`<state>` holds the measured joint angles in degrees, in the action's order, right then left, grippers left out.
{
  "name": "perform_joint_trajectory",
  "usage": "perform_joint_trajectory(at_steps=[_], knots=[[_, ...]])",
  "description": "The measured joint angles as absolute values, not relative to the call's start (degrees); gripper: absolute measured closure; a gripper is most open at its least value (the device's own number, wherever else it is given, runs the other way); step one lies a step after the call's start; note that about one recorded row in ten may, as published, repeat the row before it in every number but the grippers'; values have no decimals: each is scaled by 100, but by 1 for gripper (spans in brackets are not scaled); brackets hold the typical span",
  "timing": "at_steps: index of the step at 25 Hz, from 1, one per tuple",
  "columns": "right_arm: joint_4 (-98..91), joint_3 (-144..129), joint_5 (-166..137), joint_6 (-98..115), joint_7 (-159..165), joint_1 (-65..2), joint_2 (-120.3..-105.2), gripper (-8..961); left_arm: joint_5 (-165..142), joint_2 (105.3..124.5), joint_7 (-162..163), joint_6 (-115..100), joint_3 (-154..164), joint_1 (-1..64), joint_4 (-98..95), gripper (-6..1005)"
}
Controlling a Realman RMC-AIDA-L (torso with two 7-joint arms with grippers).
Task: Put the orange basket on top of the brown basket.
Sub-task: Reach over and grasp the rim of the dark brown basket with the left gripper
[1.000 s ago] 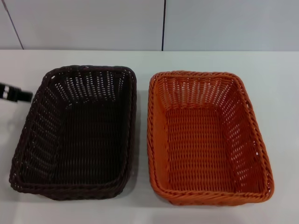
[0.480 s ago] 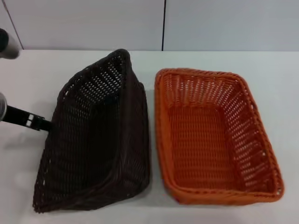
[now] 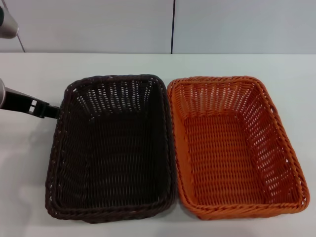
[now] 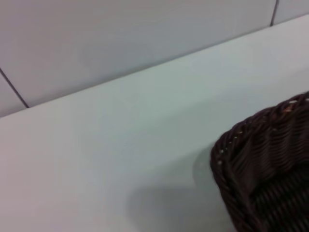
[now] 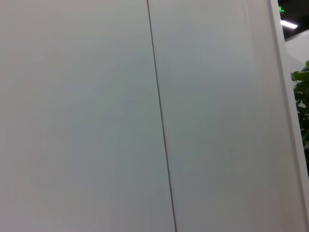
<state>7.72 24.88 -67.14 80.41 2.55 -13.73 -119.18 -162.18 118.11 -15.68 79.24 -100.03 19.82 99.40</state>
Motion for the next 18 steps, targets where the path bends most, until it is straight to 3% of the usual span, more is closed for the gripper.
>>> perform_joint_trajectory(at_steps=[18], knots=[[751,2487,-6714,7980,255,-1327,-11919,234,-16223,11828,-1291,8305,-9415,2045,9645,188]])
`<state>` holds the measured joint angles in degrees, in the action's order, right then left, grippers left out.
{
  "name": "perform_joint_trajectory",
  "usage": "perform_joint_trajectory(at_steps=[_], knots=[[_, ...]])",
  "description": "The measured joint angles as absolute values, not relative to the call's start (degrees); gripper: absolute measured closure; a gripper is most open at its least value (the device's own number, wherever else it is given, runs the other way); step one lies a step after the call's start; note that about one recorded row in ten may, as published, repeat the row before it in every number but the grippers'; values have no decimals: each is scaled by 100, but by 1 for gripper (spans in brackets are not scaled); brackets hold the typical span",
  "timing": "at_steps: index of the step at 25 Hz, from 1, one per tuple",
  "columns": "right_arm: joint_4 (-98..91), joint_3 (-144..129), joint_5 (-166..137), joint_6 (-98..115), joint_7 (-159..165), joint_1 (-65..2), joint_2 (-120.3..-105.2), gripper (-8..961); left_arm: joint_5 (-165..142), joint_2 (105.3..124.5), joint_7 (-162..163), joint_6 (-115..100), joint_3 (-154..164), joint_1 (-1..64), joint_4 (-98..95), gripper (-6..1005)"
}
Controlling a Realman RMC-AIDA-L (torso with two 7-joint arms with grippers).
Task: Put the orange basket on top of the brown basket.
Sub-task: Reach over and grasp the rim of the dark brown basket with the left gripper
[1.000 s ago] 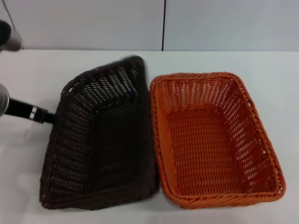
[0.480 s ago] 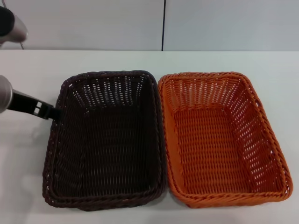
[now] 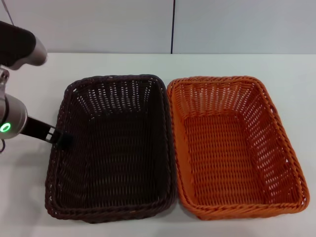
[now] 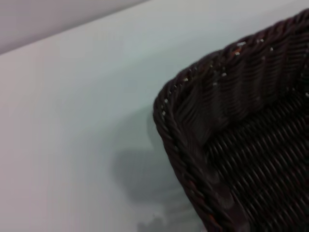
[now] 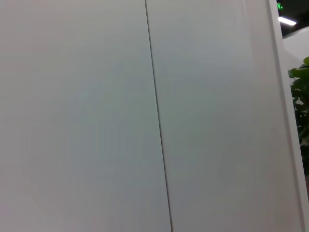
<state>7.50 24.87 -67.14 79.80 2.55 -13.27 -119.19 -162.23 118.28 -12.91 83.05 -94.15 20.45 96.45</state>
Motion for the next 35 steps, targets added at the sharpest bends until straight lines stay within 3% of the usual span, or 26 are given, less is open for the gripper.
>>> perform_joint_trajectory(at_steps=[14,19,24,35], knots=[[681,2479,-6714,7900,254,-1363,-11908,238,-15832,11800,-1436,8339,-9380,2357,9119,189],[661,2478,-6714,7900,254,-1370,-11909,240,-15861,11795,-1499,8330,-9379,2380,9101,304],[646,2478,-6714,7900,255,-1371,-11909,241,-15919,11801,-1754,8274,-9358,2417,9049,592],[650,2478,-6715,7901,255,-1351,-11918,244,-16479,11797,-2599,8126,-9348,2411,9078,648]])
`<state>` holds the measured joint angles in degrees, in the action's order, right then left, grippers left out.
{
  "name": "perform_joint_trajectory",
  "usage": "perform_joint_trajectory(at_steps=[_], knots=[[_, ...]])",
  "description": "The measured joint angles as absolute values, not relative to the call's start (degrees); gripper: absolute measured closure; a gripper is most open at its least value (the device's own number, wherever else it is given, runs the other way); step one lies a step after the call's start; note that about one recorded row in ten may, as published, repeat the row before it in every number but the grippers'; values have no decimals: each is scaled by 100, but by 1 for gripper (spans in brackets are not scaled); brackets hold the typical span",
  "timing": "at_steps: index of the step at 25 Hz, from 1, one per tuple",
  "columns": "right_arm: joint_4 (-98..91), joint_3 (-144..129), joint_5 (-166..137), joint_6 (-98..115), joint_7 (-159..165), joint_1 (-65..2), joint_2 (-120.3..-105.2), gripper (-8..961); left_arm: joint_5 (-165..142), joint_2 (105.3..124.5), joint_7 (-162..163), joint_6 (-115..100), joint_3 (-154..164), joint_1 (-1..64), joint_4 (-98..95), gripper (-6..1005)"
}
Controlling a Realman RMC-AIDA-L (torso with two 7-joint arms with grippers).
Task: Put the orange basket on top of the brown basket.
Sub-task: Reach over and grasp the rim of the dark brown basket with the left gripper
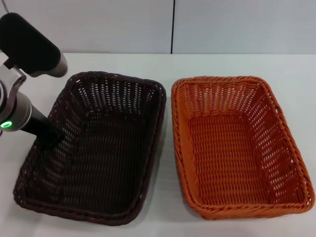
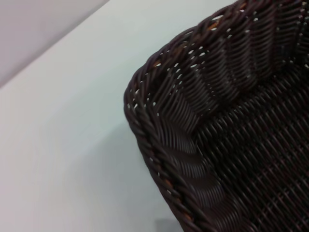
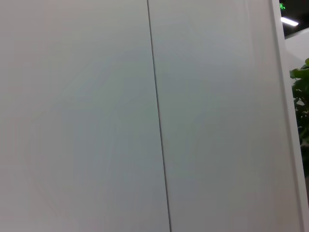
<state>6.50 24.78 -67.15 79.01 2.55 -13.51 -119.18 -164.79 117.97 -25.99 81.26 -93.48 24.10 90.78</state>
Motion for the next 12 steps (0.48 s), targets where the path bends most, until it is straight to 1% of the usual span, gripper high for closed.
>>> perform_joint_trajectory(at_steps=[4,8,10,12], knots=[[651,2479,-6715,7902,255,-1345,-11918,246,-16534,11791,-4029,8229,-9522,2518,9197,653],[650,2478,-6715,7901,255,-1345,-11918,247,-16522,11792,-4361,8289,-9584,2545,9278,652],[653,2479,-6714,7901,255,-1346,-11918,247,-16490,11796,-5274,8328,-9632,2625,9391,652],[662,2479,-6714,7902,255,-1350,-11918,248,-16469,11797,-5485,8341,-9634,2682,9393,652]])
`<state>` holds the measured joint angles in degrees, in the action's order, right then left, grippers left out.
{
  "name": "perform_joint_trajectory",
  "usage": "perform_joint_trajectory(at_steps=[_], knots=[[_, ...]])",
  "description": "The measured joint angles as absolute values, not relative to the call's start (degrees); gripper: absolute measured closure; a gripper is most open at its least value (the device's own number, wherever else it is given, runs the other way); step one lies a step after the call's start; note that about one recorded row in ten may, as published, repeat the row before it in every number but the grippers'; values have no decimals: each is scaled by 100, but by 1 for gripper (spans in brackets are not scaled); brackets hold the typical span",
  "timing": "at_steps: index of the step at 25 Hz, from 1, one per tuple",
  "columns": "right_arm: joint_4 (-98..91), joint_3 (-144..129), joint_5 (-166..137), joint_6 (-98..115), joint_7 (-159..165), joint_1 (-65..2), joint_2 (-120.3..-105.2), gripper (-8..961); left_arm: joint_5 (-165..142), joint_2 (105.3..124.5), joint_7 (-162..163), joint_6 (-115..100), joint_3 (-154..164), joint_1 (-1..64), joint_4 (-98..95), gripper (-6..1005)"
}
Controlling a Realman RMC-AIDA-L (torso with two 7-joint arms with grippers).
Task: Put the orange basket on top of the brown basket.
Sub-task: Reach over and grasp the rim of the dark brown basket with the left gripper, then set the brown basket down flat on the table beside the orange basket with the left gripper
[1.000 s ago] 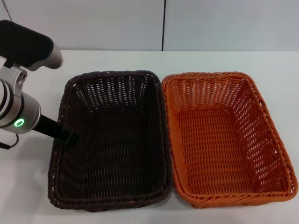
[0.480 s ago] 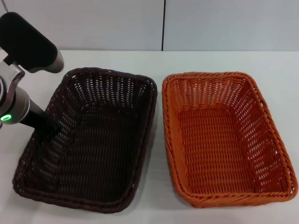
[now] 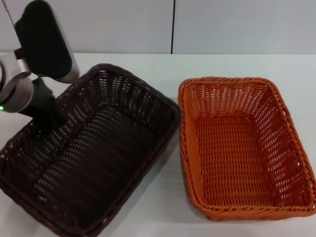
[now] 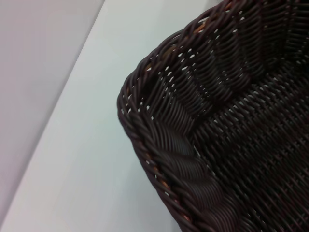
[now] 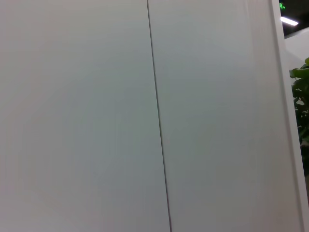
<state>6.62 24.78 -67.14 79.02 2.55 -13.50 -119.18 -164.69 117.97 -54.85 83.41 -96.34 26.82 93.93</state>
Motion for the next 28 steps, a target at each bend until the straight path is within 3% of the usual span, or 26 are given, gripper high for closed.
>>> perform_joint_trajectory(at_steps=[18,23,28], knots=[[686,2541,-6674,7831,255,-1428,-11918,253,-16444,11771,-8009,9108,-10869,3863,9163,665],[686,2540,-6666,7830,255,-1468,-11918,254,-16422,11769,-8638,9263,-11146,4066,8963,740],[686,2540,-6661,7830,255,-1519,-11918,256,-16462,11746,-8950,9410,-11182,4211,8820,752]])
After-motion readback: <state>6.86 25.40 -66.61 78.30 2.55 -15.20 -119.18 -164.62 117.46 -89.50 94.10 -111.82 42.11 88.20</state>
